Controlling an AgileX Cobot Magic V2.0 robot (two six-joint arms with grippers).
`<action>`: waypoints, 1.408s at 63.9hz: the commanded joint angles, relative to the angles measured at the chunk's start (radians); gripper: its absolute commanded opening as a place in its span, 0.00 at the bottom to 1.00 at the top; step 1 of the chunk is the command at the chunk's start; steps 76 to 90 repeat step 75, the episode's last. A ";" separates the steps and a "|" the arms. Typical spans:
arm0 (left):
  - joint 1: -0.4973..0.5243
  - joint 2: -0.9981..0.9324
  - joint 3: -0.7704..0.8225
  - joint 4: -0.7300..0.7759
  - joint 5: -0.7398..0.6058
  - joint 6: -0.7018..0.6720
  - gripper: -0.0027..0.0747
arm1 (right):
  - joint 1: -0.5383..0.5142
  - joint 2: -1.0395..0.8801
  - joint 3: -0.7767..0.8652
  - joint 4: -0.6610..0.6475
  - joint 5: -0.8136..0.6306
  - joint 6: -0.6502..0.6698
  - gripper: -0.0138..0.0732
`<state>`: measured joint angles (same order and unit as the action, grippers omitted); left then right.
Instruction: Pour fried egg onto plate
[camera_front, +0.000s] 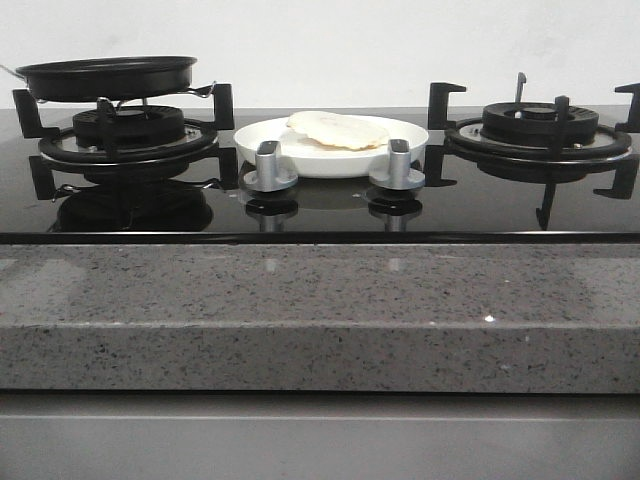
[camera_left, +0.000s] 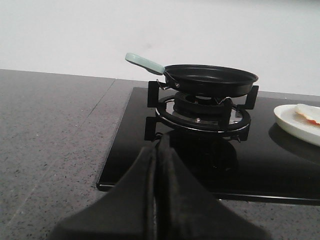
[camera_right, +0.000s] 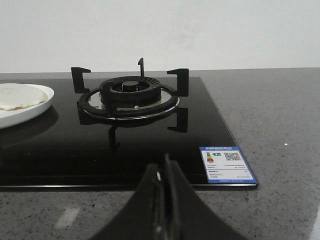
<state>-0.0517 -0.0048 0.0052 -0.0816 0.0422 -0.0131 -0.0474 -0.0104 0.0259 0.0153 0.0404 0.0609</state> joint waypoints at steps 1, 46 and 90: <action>0.004 -0.017 0.006 0.000 -0.078 -0.007 0.01 | -0.004 -0.020 -0.004 0.010 -0.080 0.000 0.08; 0.004 -0.017 0.006 0.000 -0.078 -0.007 0.01 | -0.004 -0.019 -0.004 0.011 -0.098 0.000 0.08; 0.004 -0.017 0.006 0.000 -0.078 -0.007 0.01 | -0.004 -0.019 -0.004 0.011 -0.098 0.000 0.08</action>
